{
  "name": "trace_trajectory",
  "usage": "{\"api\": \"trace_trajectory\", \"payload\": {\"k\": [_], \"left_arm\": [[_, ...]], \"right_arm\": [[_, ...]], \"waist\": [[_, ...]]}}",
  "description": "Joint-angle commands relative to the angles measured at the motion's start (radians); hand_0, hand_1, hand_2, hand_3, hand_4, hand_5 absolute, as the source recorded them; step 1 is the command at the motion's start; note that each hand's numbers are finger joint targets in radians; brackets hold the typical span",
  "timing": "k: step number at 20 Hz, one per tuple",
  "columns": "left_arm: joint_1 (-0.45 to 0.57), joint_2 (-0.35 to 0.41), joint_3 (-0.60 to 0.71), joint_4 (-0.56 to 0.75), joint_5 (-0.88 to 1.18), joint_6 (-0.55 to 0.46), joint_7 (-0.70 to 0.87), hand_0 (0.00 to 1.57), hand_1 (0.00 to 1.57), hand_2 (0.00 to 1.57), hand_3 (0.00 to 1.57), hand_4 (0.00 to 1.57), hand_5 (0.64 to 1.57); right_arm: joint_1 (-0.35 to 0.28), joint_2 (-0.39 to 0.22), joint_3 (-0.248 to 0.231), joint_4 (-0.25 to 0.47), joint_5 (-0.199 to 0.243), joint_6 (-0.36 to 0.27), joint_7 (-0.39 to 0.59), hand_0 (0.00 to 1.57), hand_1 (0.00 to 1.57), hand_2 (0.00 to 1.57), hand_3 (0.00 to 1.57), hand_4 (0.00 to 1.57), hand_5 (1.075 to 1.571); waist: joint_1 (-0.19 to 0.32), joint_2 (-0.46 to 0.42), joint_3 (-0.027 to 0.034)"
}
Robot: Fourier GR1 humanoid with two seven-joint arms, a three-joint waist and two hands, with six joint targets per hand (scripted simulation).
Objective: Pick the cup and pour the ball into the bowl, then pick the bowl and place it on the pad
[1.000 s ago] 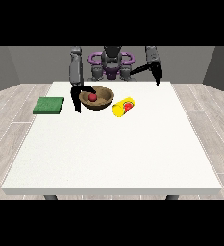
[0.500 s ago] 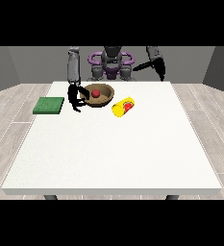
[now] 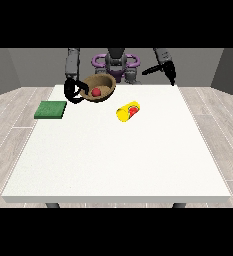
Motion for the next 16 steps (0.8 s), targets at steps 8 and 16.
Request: {"api": "trace_trajectory", "payload": {"k": [8,16], "left_arm": [[-0.019,-0.011,0.000,-0.014,0.000,0.048,-0.024,0.00,0.00,0.00,0.00,0.00,1.569],[-0.019,-0.034,0.000,0.005,-0.025,0.123,-0.163,0.00,0.00,0.00,0.00,0.00,1.565]], "right_arm": [[-0.014,-0.220,-0.130,-0.034,-0.117,0.174,0.079,1.57,1.57,1.57,1.57,1.06,1.560],[-0.009,-0.346,-0.199,0.000,-0.190,0.348,0.032,1.57,1.57,1.57,1.57,1.07,1.563]], "waist": [[-0.018,0.080,0.0026],[-0.043,0.195,0.0022]]}}
